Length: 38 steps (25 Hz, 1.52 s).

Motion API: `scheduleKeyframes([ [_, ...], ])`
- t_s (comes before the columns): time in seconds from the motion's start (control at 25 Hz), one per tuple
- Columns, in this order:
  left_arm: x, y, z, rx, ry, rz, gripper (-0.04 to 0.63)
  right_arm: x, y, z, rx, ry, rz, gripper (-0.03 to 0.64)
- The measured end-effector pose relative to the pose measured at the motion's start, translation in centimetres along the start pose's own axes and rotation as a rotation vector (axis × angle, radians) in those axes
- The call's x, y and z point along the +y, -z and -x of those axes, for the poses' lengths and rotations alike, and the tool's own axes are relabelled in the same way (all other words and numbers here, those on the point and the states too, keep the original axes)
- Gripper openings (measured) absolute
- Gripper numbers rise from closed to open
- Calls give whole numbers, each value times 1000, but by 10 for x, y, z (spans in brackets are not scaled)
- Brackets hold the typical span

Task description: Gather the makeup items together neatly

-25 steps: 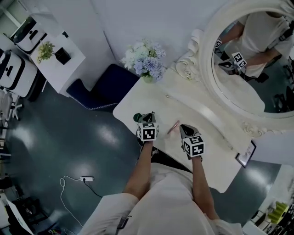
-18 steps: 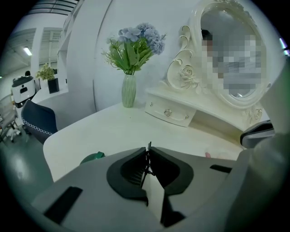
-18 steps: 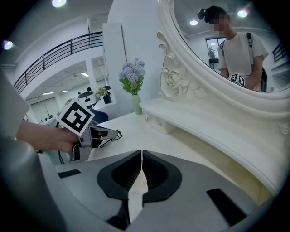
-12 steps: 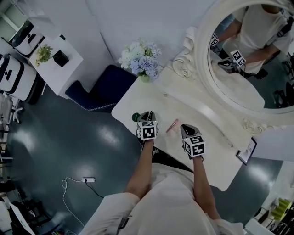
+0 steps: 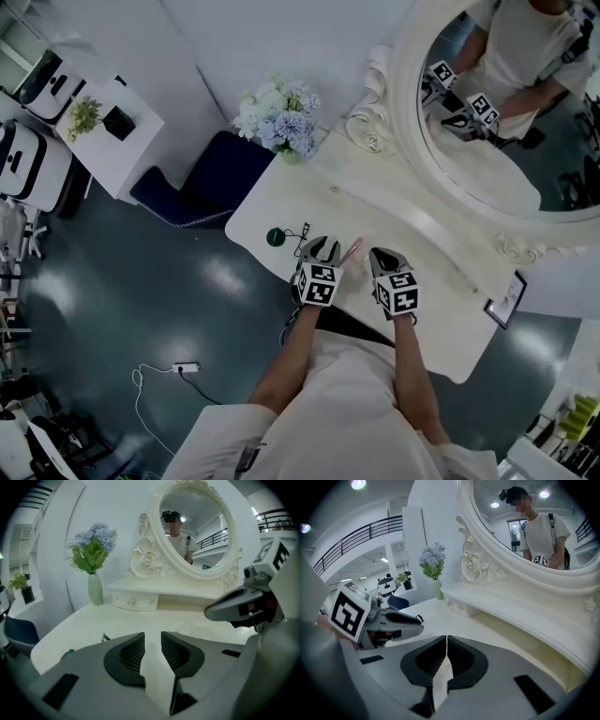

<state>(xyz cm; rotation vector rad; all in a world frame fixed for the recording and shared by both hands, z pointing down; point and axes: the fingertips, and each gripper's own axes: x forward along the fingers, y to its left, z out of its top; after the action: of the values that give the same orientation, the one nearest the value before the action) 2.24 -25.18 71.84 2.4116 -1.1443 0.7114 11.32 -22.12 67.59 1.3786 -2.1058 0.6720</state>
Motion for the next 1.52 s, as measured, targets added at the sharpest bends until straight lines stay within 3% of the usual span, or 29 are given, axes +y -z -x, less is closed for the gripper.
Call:
scheduleKeyframes([
  [0.16,-41,31,-7,91,115,-76,120,-1,-1,1,-1,7,-3,41],
  [0.44,-54,51,-17,192,150,-108,116,-8,5,5,-1,25,-25,41],
  [0.64,-44,51,-19,210,113,-104,51,-11,4,5,-3,32,-34,41],
  [1.08,-34,33,-13,130,88,-31,48,-10,-1,2,-7,29,-28,42],
  [1.52,12,28,-6,109,-71,104,48,-8,-4,-3,-5,18,-20,43],
])
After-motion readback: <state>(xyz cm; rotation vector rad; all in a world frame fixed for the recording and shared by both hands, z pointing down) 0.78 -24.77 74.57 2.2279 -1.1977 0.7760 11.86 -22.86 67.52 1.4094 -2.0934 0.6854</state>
